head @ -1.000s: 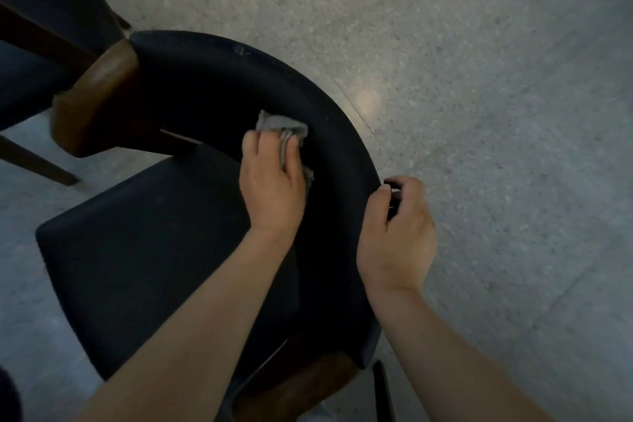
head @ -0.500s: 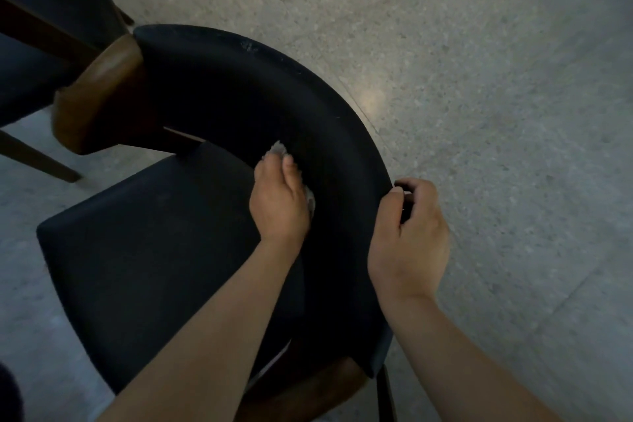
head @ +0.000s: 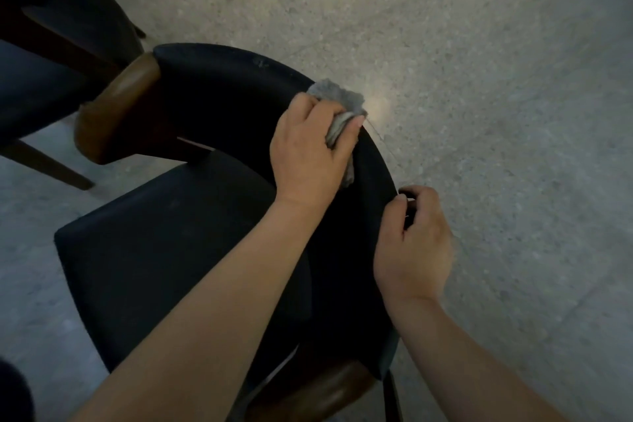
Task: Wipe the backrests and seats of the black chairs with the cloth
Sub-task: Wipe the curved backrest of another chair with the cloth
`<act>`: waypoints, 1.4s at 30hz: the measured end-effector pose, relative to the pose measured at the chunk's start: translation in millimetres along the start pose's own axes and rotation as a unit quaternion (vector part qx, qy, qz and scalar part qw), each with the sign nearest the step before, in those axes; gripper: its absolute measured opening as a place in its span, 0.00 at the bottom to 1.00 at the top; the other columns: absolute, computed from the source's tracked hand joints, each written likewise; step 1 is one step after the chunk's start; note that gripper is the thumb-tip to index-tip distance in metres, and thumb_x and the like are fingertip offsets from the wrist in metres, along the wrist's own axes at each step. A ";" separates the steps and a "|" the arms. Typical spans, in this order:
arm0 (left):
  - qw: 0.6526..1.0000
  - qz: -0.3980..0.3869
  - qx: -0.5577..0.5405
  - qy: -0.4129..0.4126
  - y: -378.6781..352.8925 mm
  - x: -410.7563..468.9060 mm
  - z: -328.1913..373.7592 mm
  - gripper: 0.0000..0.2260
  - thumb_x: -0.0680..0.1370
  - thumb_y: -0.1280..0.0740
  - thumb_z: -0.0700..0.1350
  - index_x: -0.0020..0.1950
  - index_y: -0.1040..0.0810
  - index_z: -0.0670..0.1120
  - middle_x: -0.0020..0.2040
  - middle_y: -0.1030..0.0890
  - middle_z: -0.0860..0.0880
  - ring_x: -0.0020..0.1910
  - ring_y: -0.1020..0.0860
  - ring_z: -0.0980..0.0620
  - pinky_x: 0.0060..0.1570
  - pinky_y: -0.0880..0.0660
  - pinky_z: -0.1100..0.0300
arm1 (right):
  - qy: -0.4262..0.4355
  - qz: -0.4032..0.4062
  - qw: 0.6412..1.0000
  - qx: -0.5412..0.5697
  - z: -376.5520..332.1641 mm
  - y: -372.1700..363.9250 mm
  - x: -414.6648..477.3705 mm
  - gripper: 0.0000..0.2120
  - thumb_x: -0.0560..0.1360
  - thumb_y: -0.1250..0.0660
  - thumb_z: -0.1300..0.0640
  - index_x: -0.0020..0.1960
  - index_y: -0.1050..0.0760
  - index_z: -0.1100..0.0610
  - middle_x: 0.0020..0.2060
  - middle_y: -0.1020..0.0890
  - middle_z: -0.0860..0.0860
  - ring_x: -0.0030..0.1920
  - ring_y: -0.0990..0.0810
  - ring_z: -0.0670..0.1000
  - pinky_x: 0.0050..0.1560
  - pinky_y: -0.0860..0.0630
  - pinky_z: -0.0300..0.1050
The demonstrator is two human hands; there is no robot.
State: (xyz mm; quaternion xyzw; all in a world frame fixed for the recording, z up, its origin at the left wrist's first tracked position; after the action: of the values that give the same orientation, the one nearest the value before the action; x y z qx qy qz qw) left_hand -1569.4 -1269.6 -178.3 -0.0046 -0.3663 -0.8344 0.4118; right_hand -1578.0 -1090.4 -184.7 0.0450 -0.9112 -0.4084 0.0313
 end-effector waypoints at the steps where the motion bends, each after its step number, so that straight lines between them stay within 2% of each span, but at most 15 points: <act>1: 1.000 0.010 0.005 0.001 0.6 1.0 -5.1 0.12 0.78 0.33 0.54 0.48 0.22 0.45 0.48 0.25 0.48 0.44 0.26 0.53 0.43 0.28 0.59 | 0.001 0.000 1.000 -0.001 0.5 -0.3 0.4 0.17 0.77 0.47 0.47 0.56 0.25 0.55 0.41 0.20 0.48 0.37 0.24 0.48 0.32 0.36 0.35; 3: 0.997 0.041 -0.007 0.061 6.0 -1.6 -20.3 0.11 0.80 0.36 0.54 0.49 0.24 0.46 0.49 0.26 0.50 0.43 0.25 0.53 0.44 0.25 0.56 | -0.001 -0.002 1.000 0.000 0.8 -0.6 0.7 0.17 0.77 0.47 0.47 0.56 0.25 0.55 0.41 0.20 0.48 0.37 0.24 0.48 0.32 0.36 0.35; 6: 0.977 0.058 -0.032 0.201 2.7 -28.5 -61.9 0.11 0.82 0.41 0.53 0.51 0.27 0.46 0.50 0.28 0.51 0.44 0.26 0.52 0.47 0.24 0.47 | -0.004 -0.003 1.000 0.003 1.7 -1.2 1.1 0.18 0.77 0.47 0.46 0.56 0.25 0.54 0.40 0.20 0.47 0.37 0.23 0.48 0.33 0.35 0.36; 8: 0.977 0.054 -0.034 0.205 0.3 -50.8 -71.2 0.13 0.82 0.44 0.54 0.53 0.27 0.45 0.50 0.29 0.50 0.46 0.26 0.51 0.47 0.25 0.46 | -0.003 -0.006 1.000 0.005 2.0 -1.8 1.1 0.18 0.77 0.47 0.46 0.56 0.25 0.54 0.39 0.20 0.47 0.37 0.23 0.48 0.33 0.33 0.37; 12: 0.987 0.040 -0.065 0.142 -10.8 -62.3 -50.9 0.15 0.82 0.46 0.52 0.57 0.26 0.43 0.55 0.30 0.48 0.54 0.29 0.51 0.55 0.31 0.59 | -0.002 -0.003 1.000 0.009 3.1 -2.1 1.0 0.17 0.77 0.47 0.47 0.55 0.25 0.54 0.40 0.20 0.47 0.37 0.23 0.46 0.34 0.34 0.36; 14: 0.987 0.017 -0.072 0.145 -21.6 -63.1 -50.9 0.16 0.82 0.47 0.50 0.56 0.26 0.41 0.54 0.32 0.50 0.53 0.30 0.52 0.54 0.32 0.60 | -0.002 -0.005 1.000 0.012 3.1 -2.0 0.4 0.17 0.77 0.47 0.46 0.55 0.25 0.54 0.39 0.19 0.48 0.36 0.23 0.47 0.33 0.33 0.37; 18: 0.976 0.007 -0.099 0.195 -35.3 -75.9 -80.5 0.10 0.84 0.46 0.45 0.54 0.27 0.42 0.52 0.32 0.50 0.49 0.30 0.53 0.51 0.30 0.58 | -0.002 -0.005 1.000 0.013 2.3 -1.4 0.4 0.17 0.77 0.47 0.46 0.56 0.25 0.53 0.39 0.20 0.47 0.36 0.23 0.46 0.32 0.34 0.37; 24: 0.950 -0.024 -0.092 0.298 -43.7 -90.1 -107.8 0.09 0.85 0.47 0.43 0.47 0.31 0.45 0.48 0.31 0.50 0.41 0.31 0.60 0.43 0.37 0.68 | -0.006 0.000 1.000 0.003 2.5 -1.4 0.2 0.16 0.78 0.47 0.47 0.55 0.25 0.53 0.38 0.20 0.47 0.35 0.24 0.45 0.32 0.34 0.37; 28: 0.923 -0.081 -0.068 0.369 -40.5 -99.9 -129.4 0.09 0.84 0.47 0.44 0.47 0.30 0.44 0.48 0.28 0.48 0.39 0.32 0.58 0.41 0.38 0.64 | -0.002 0.002 1.000 -0.009 0.9 -0.5 0.0 0.13 0.80 0.45 0.49 0.55 0.26 0.54 0.37 0.20 0.47 0.34 0.24 0.44 0.31 0.35 0.37; 31: 0.934 -0.065 -0.087 0.340 -19.6 -93.1 -122.3 0.09 0.84 0.45 0.44 0.47 0.29 0.45 0.48 0.27 0.48 0.40 0.30 0.61 0.41 0.35 0.63 | -0.003 0.002 1.000 -0.011 -0.3 -0.1 -0.2 0.13 0.79 0.45 0.49 0.55 0.26 0.53 0.38 0.20 0.47 0.35 0.24 0.45 0.30 0.35 0.37; 33: 0.940 -0.042 -0.138 0.309 -2.6 -84.0 -108.4 0.06 0.84 0.43 0.45 0.51 0.28 0.47 0.53 0.26 0.46 0.46 0.28 0.62 0.46 0.30 0.67 | -0.009 -0.005 1.000 -0.010 -0.1 -0.2 0.1 0.12 0.80 0.44 0.51 0.55 0.26 0.54 0.39 0.20 0.48 0.35 0.24 0.45 0.31 0.35 0.37; 35: 0.948 -0.012 -0.196 0.252 13.9 -72.3 -84.5 0.05 0.82 0.41 0.46 0.56 0.29 0.49 0.57 0.25 0.46 0.53 0.26 0.59 0.54 0.28 0.63 | -0.011 -0.009 1.000 -0.011 -0.2 0.4 0.1 0.12 0.80 0.44 0.51 0.55 0.26 0.54 0.40 0.20 0.48 0.36 0.25 0.45 0.31 0.36 0.37; 37: 0.956 0.025 -0.229 0.183 25.8 -60.8 -57.3 0.09 0.80 0.38 0.45 0.61 0.29 0.48 0.58 0.24 0.47 0.56 0.24 0.55 0.56 0.27 0.62 | -0.010 -0.009 1.000 -0.011 -0.2 0.3 0.0 0.12 0.80 0.44 0.51 0.55 0.26 0.55 0.40 0.20 0.48 0.36 0.25 0.47 0.31 0.36 0.37; 40: 0.976 0.038 -0.193 0.093 20.0 -55.4 -34.2 0.10 0.79 0.34 0.42 0.60 0.26 0.44 0.57 0.24 0.48 0.56 0.25 0.54 0.57 0.28 0.64 | -0.008 -0.006 1.000 -0.009 0.4 0.1 0.4 0.11 0.80 0.43 0.52 0.55 0.26 0.55 0.40 0.20 0.49 0.36 0.24 0.49 0.31 0.35 0.38; 42: 0.985 0.035 -0.141 0.094 6.1 -59.2 -38.5 0.10 0.80 0.35 0.44 0.60 0.23 0.45 0.58 0.25 0.50 0.58 0.27 0.52 0.59 0.30 0.61 | -0.006 -0.004 1.000 -0.004 0.4 -0.4 0.5 0.11 0.80 0.43 0.52 0.55 0.26 0.55 0.39 0.20 0.49 0.36 0.24 0.48 0.32 0.34 0.39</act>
State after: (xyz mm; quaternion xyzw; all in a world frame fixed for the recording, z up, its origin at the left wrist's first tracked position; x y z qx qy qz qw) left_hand -1514.7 -1255.2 -221.1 0.0025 -0.2043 -0.8594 0.4687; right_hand -1578.5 -1090.4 -185.3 0.0464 -0.9095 -0.4124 0.0241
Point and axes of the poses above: each hand's wrist, its own x-axis towards the middle knuckle, its own y-axis out of the back of the hand, z = x × y, the point moved 6 cm from there along x, towards the middle knuckle
